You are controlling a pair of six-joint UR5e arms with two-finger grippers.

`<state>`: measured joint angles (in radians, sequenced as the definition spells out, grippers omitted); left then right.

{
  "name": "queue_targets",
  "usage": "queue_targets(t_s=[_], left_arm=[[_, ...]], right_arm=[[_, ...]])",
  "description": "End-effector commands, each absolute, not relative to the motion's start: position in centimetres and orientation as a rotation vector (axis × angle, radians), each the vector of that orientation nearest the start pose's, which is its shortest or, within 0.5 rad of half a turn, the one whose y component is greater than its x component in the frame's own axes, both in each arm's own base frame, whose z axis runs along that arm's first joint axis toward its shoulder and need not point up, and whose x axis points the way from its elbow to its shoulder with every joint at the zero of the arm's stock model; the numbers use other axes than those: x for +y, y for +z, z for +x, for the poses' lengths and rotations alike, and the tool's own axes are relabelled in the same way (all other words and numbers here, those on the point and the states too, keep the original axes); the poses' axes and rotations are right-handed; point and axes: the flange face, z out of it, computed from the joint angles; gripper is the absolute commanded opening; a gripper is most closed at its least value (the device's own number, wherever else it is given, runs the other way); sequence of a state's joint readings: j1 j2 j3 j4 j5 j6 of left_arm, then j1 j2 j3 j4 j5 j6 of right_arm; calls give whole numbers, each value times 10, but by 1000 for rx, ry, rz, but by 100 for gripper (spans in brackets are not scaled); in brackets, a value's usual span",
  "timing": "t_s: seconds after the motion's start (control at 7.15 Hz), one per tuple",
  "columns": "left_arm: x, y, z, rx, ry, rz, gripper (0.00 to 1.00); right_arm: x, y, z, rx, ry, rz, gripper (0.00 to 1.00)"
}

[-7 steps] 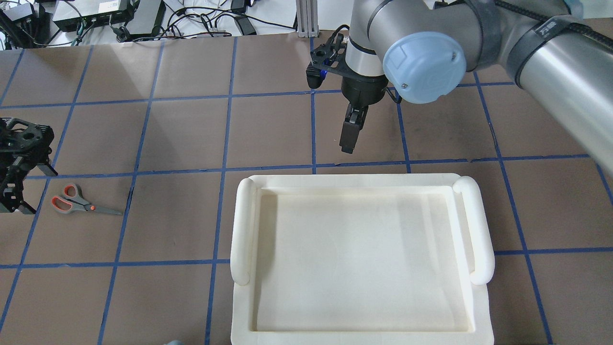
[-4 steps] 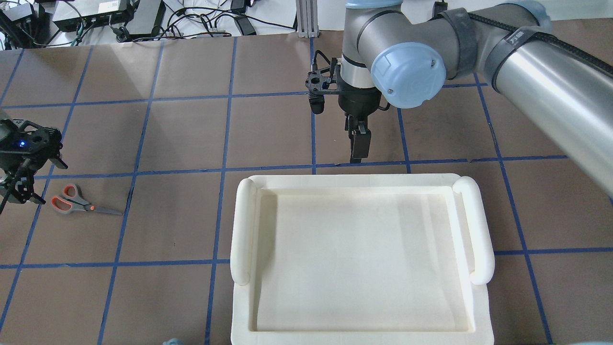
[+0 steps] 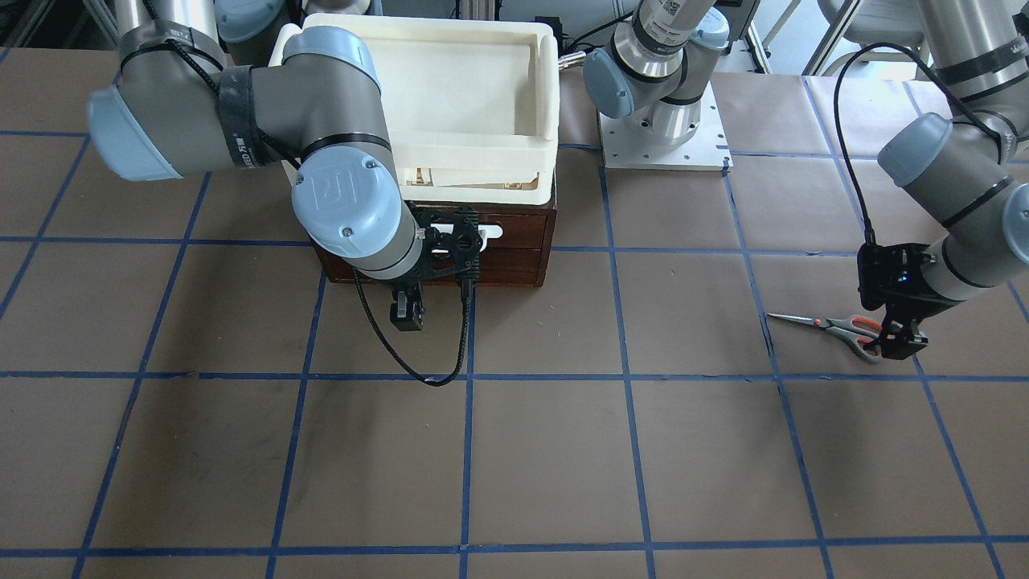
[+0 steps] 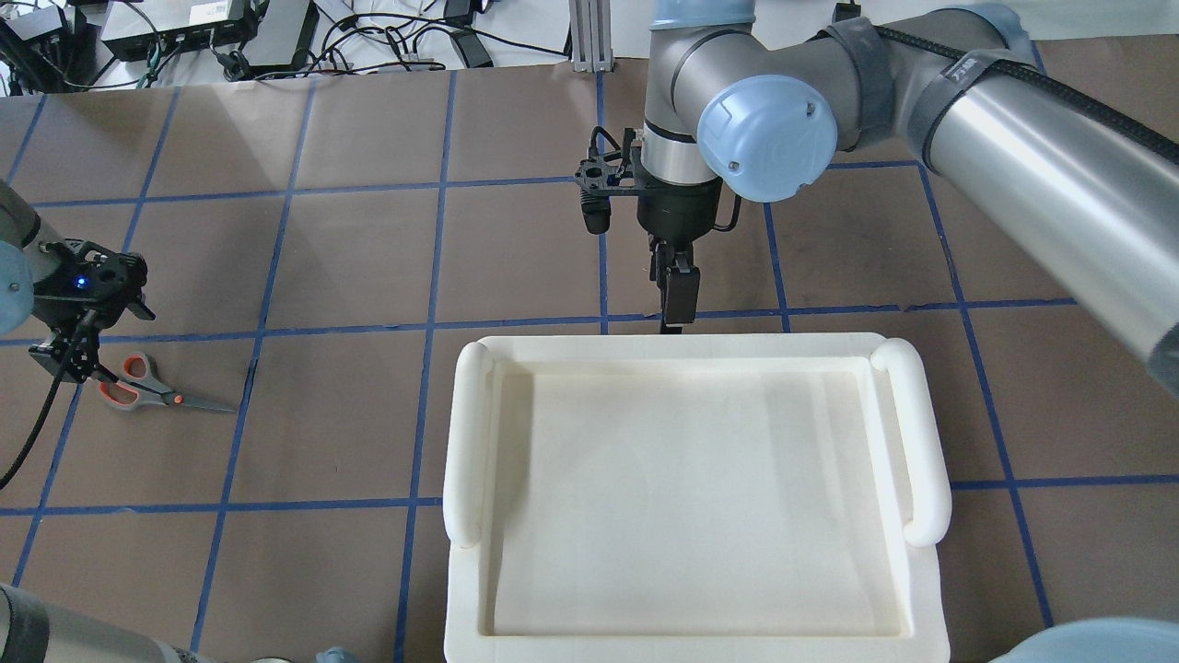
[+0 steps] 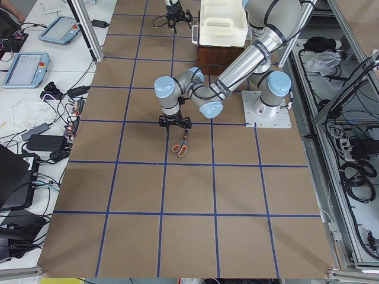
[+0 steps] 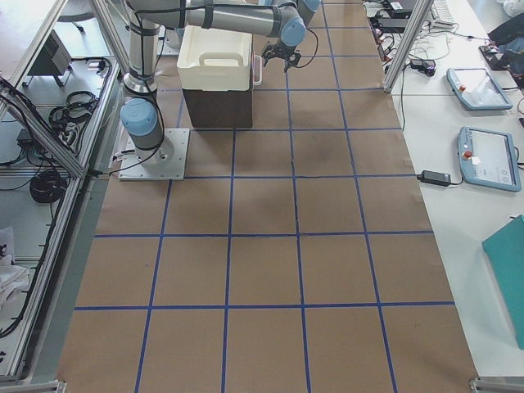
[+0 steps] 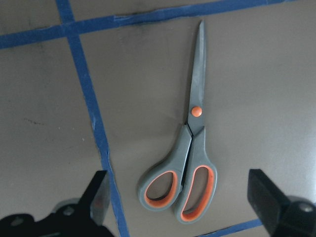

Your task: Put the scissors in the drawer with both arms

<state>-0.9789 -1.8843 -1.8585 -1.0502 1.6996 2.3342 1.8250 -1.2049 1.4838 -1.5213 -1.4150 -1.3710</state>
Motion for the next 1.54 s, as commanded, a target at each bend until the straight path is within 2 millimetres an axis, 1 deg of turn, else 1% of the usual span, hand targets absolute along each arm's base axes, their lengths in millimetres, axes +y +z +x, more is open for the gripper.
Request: queue_targets(t_s=[0.0, 0.14, 0.42, 0.7, 0.98, 1.12, 1.26, 1.4], left_arm=[[-510, 209, 222, -1905, -194, -2380, 100], [-504, 200, 235, -1918, -189, -2343, 100], [-503, 184, 236, -1908, -194, -2314, 100], [-506, 180, 233, -1892, -192, -2326, 99], [-504, 170, 233, -1876, -191, -2313, 99], [-504, 170, 232, -1871, -191, -2314, 99], [-504, 170, 232, -1871, -191, -2314, 98], [-502, 167, 231, -1845, -188, -2326, 90]], right_arm=[[-535, 320, 301, 1964, 311, -2009, 100], [-531, 313, 313, 1947, 320, -2029, 100], [-529, 302, 314, 1939, 384, -2062, 100], [-526, 295, 313, 1934, 416, -2070, 100], [-522, 290, 313, 1925, 419, -2065, 99], [-522, 290, 313, 1926, 418, -2065, 91], [-522, 289, 312, 1929, 425, -2068, 71], [-523, 290, 313, 1929, 421, -2071, 66]])
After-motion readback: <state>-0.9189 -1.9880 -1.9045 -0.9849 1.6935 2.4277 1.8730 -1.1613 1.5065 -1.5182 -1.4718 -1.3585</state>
